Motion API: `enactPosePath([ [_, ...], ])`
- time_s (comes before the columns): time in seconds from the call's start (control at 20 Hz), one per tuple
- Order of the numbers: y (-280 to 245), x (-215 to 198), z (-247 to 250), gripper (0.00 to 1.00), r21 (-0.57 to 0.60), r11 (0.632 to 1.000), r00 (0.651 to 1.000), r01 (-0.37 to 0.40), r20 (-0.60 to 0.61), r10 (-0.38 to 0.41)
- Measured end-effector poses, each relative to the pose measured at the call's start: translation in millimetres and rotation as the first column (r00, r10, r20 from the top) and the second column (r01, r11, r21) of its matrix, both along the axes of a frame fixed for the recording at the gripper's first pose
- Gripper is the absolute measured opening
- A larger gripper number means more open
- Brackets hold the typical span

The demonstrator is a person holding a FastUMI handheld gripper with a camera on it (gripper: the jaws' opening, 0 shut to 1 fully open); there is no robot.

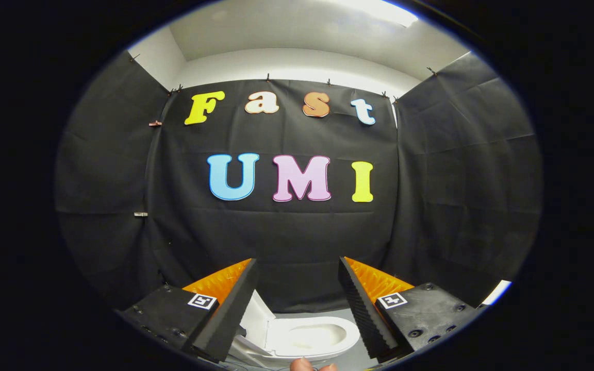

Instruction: Open the toilet lid.

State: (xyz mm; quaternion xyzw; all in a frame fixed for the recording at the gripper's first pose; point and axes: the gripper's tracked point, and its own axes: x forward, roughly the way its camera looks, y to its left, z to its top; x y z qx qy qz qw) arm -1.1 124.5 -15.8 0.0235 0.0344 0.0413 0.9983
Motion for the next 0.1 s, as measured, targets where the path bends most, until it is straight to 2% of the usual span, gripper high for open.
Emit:
enactPosePath([
  [0.1,0.9,0.3,-0.6,0.98,0.001,1.000,1.000,-0.001,0.000,0.001],
])
